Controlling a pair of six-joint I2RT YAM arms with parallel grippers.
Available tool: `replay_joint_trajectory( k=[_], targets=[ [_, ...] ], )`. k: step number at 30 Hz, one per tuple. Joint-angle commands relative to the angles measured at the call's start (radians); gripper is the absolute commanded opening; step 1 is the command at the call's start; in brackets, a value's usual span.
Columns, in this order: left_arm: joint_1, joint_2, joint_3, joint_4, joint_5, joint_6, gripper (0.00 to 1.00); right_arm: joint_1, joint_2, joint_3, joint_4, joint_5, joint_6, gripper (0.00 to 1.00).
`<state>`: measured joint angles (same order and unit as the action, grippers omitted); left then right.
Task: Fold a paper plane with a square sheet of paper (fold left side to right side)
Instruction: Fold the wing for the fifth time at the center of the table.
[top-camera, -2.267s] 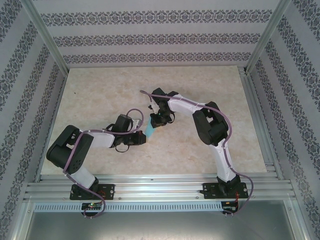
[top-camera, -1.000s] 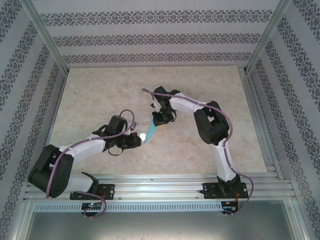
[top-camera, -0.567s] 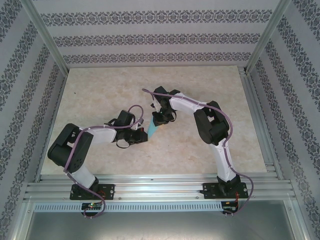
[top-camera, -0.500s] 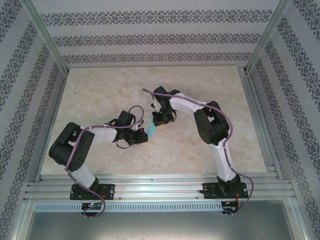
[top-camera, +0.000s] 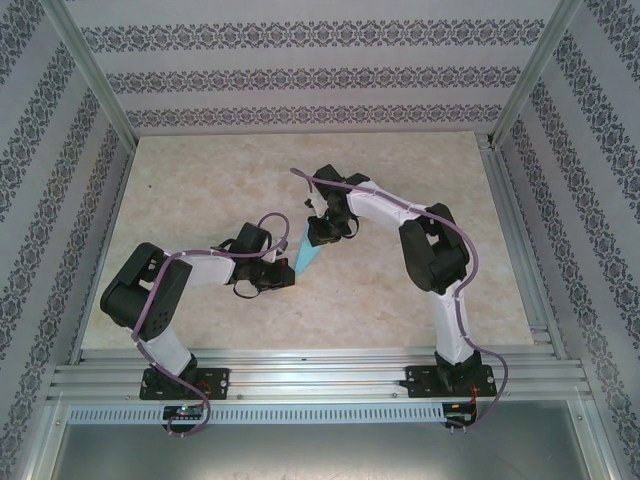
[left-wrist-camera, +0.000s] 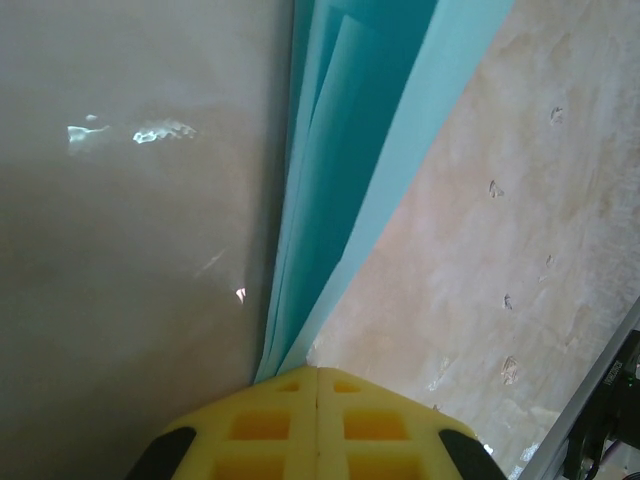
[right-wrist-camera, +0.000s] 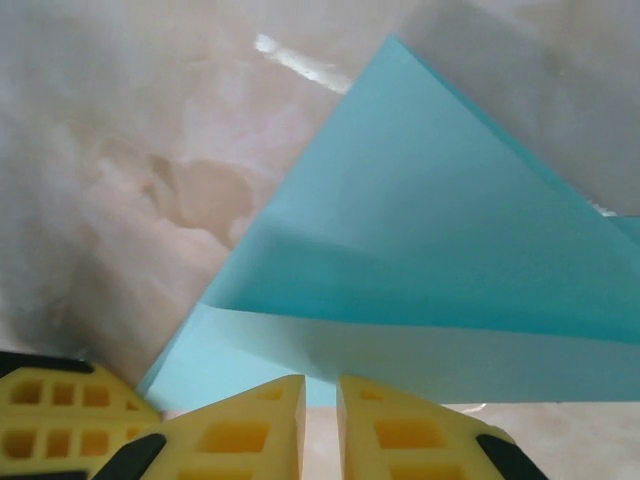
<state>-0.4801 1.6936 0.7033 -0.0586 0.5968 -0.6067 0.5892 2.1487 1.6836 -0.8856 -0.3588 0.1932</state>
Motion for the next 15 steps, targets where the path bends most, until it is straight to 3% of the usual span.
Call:
replay_joint_trajectory(
  k=[1, 15],
  targets=[
    [-0.018, 0.040, -0.038, -0.049, -0.084, 0.029, 0.00, 0.034, -0.029, -0.016, -0.016, -0.070, 0.006, 0.17],
    [-0.020, 0.046, -0.037, -0.057, -0.092, 0.031, 0.00, 0.088, 0.080, -0.016, -0.033, -0.115, -0.048, 0.16]
  ],
)
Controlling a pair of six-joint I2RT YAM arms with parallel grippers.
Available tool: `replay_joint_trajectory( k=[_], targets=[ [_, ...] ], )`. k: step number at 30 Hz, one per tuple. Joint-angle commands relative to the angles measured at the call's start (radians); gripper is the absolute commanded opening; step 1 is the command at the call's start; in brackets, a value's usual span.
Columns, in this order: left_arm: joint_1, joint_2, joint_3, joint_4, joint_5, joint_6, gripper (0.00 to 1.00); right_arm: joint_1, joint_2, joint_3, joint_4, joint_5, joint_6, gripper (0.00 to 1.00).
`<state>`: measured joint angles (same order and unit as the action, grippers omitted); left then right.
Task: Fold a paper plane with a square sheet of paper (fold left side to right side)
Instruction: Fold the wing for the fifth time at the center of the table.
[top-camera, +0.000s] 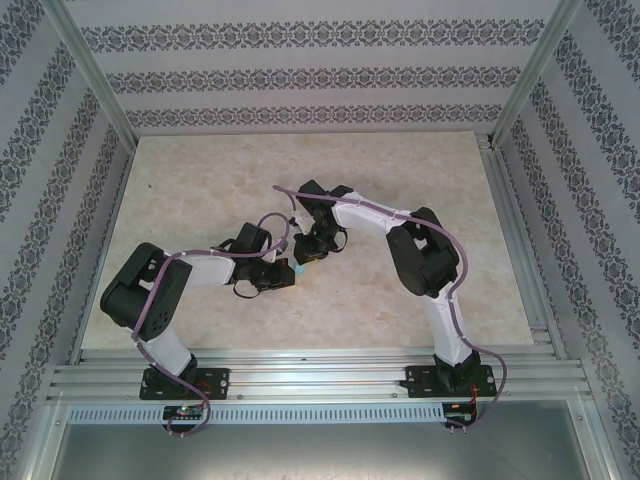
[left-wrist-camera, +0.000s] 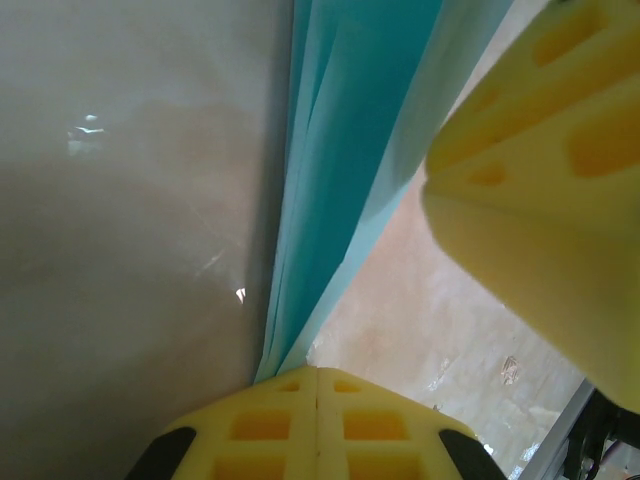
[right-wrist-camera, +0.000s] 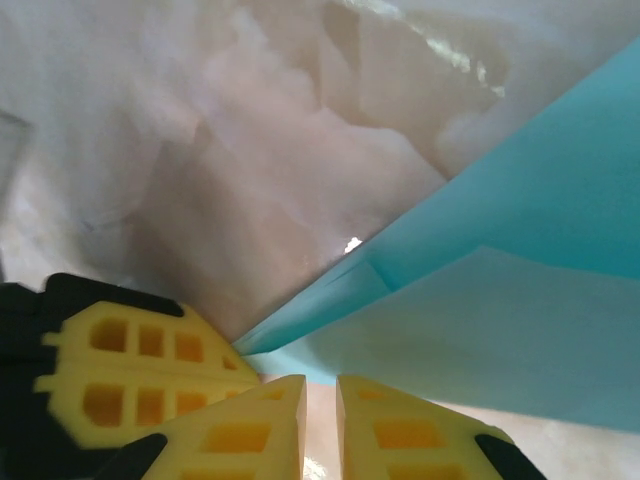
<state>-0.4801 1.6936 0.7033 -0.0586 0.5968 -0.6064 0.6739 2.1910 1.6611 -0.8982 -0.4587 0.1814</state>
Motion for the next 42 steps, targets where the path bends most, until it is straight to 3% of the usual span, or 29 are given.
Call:
replay_joint_trajectory(
  k=[1, 34, 42],
  targets=[
    [-0.019, 0.045, -0.038, -0.057, -0.093, 0.031, 0.00, 0.003, 0.045, 0.010, -0.029, -0.007, -0.043, 0.17],
    [-0.020, 0.014, -0.098, -0.050, -0.104, 0.022, 0.00, -0.297, 0.181, 0.225, -0.138, 0.232, -0.104, 0.17],
    [-0.017, -0.125, -0.047, -0.088, -0.055, 0.012, 0.12, -0.319, 0.050, 0.223, -0.134, 0.244, -0.052, 0.20]
  ],
)
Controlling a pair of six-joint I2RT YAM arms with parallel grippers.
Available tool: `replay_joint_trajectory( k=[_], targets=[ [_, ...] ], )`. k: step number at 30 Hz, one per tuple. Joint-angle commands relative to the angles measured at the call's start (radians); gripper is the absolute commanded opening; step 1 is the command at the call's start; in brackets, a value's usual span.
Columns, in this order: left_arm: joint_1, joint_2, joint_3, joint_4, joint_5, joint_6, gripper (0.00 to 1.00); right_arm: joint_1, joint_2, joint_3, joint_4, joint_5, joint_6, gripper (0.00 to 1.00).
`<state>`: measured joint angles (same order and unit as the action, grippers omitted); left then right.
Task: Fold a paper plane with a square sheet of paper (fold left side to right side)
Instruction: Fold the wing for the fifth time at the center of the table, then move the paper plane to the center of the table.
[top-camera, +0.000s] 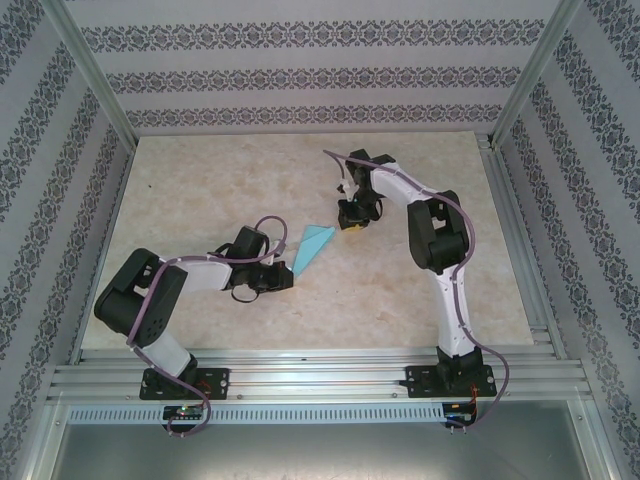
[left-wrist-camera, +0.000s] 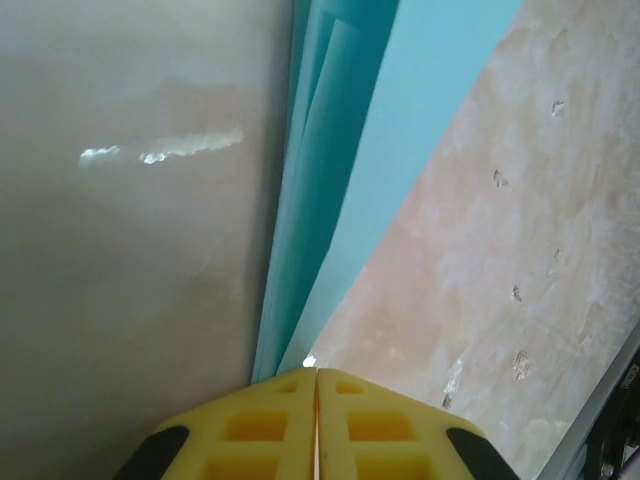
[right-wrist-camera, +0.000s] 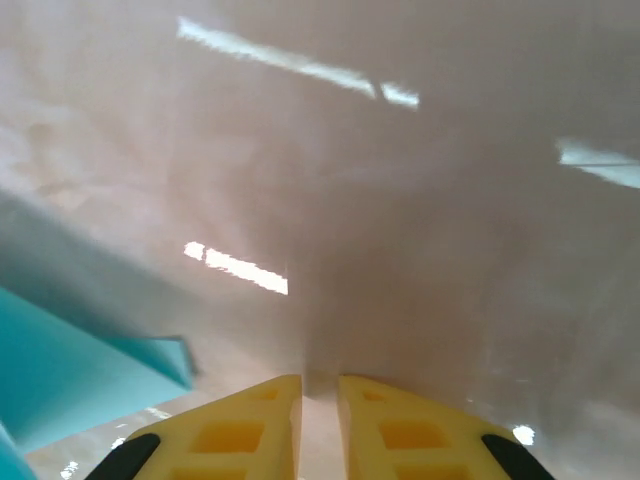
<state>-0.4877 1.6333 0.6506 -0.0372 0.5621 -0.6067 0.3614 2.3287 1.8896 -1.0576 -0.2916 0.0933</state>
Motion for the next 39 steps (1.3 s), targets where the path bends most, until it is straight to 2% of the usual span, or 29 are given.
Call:
replay_joint_trajectory(
  k=[1, 6, 10, 13, 15, 18, 20, 25, 39],
  targets=[
    [-0.011, -0.093, 0.025, -0.127, -0.015, 0.014, 0.16, -0.004, -0.123, -0.032, 0.044, 0.079, 0.053, 0.20],
    [0.014, -0.216, 0.131, -0.273, -0.027, 0.063, 0.38, 0.022, -0.322, -0.229, 0.187, 0.094, 0.223, 0.24],
    [0.060, -0.300, 0.166, -0.366, -0.093, 0.099, 0.47, 0.080, -0.455, -0.397, 0.339, 0.075, 0.475, 0.26],
    [0.101, -0.388, 0.155, -0.400, -0.199, 0.099, 0.55, 0.154, -0.481, -0.434, 0.358, 0.100, 0.676, 0.36],
    [0.115, -0.455, 0.142, -0.439, -0.315, 0.100, 0.62, 0.219, -0.492, -0.451, 0.380, 0.150, 0.783, 0.42],
    [0.124, -0.535, 0.117, -0.482, -0.432, 0.099, 0.68, 0.294, -0.479, -0.453, 0.409, 0.208, 0.889, 0.46],
    [0.129, -0.579, 0.103, -0.514, -0.481, 0.104, 0.72, 0.333, -0.434, -0.408, 0.370, 0.252, 0.922, 0.48],
    [0.131, -0.642, 0.064, -0.546, -0.499, 0.117, 0.74, 0.408, -0.308, -0.269, 0.220, 0.377, 0.939, 0.51],
    [0.131, -0.698, -0.032, -0.501, -0.467, 0.119, 0.76, 0.485, -0.075, -0.009, -0.004, 0.493, 0.939, 0.52]
  ],
)
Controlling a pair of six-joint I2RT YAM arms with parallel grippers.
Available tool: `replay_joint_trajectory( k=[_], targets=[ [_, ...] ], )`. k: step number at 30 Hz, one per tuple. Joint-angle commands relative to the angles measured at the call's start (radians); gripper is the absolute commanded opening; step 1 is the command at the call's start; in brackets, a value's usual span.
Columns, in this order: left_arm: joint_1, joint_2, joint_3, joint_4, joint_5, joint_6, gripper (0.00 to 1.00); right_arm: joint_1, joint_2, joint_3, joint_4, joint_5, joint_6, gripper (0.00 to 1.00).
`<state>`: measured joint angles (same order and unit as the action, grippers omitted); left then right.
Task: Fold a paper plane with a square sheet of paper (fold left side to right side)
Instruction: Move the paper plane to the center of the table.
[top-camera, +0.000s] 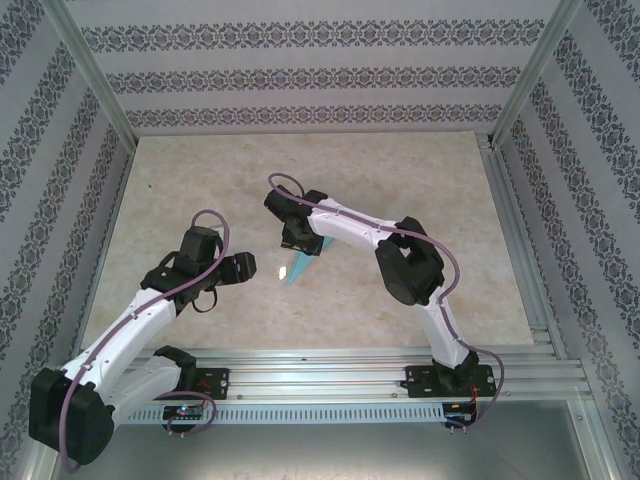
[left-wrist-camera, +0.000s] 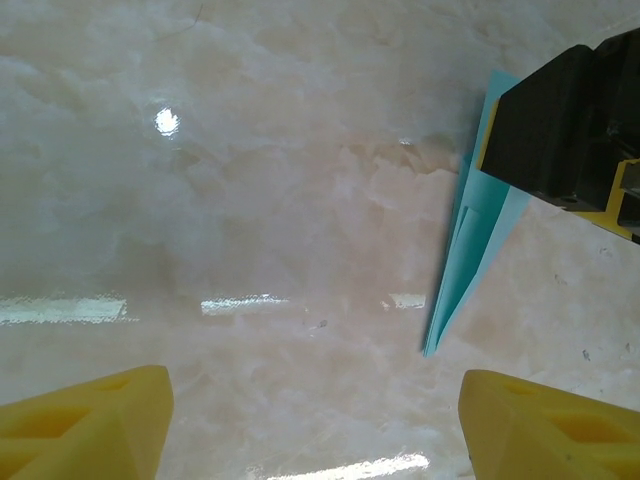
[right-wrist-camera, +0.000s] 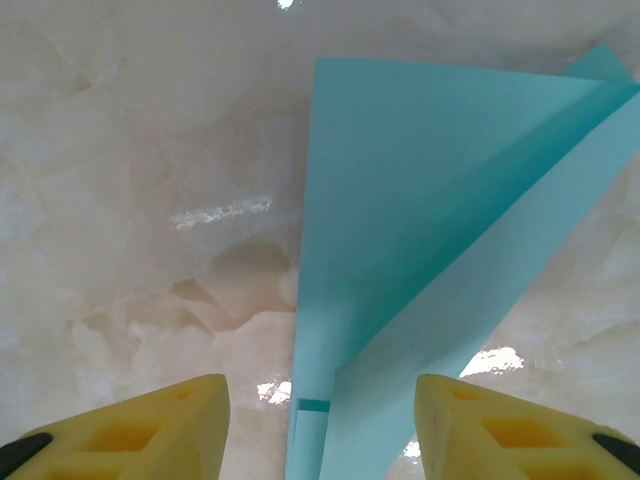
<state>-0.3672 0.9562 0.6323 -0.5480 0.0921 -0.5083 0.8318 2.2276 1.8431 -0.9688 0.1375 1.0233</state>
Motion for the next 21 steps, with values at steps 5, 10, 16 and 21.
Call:
replay_joint_trajectory(
  k=[5, 10, 16, 21],
  targets=[
    [0.010, -0.045, -0.016, -0.001, 0.000, 0.033, 0.76, 0.023, 0.023, 0.018, -0.108, 0.082, 0.011, 0.48],
    [0.010, -0.053, -0.016, -0.009, -0.005, 0.037, 0.77, 0.025, 0.020, 0.015, -0.123, 0.093, -0.006, 0.35],
    [0.010, -0.053, -0.019, -0.005, 0.006, 0.028, 0.77, 0.026, -0.026, -0.007, -0.129, 0.111, -0.035, 0.21],
    [0.011, -0.045, -0.018, 0.030, 0.071, 0.019, 0.77, 0.019, -0.095, -0.097, -0.087, 0.092, -0.059, 0.08]
  ],
)
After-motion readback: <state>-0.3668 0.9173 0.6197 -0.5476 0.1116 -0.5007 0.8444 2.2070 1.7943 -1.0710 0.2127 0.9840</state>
